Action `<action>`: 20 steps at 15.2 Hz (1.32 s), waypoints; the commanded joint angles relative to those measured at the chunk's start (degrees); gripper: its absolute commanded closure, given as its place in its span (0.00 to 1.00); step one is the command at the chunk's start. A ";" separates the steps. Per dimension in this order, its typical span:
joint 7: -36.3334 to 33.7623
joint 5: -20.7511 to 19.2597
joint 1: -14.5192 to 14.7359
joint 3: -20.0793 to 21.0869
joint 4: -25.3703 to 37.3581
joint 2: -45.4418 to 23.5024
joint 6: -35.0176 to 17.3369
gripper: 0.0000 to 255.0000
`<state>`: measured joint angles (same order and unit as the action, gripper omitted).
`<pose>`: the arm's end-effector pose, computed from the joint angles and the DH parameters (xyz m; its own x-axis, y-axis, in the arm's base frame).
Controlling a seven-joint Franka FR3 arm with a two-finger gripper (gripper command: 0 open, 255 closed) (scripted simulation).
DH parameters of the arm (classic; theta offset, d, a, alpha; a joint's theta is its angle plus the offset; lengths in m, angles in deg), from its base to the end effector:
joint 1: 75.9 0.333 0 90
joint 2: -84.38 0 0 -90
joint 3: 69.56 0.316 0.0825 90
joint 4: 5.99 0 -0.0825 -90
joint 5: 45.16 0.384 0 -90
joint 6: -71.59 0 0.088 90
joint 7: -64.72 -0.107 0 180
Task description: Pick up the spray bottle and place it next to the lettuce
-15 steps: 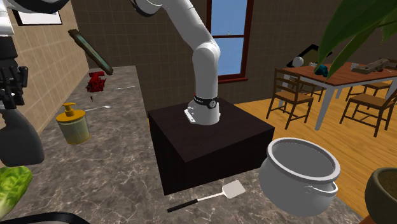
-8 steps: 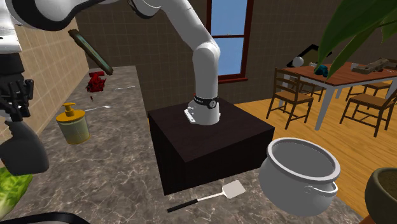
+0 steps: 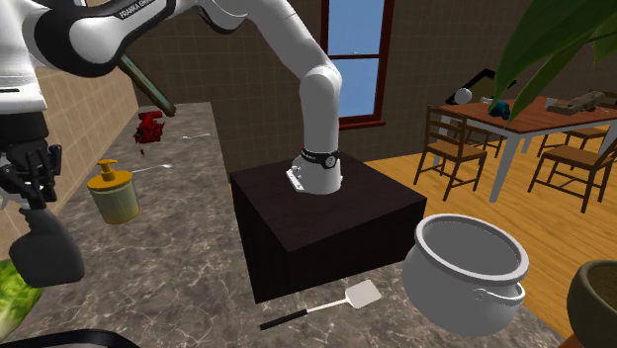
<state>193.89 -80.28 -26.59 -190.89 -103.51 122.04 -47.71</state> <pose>0.0867 -0.6578 0.3579 0.3865 0.9209 -0.0507 0.9215 -0.3834 0.0611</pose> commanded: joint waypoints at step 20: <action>-3.33 -6.31 3.64 -6.20 -2.43 6.44 -8.07 1.00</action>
<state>190.58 -86.56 -22.97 -197.07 -105.95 128.47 -55.75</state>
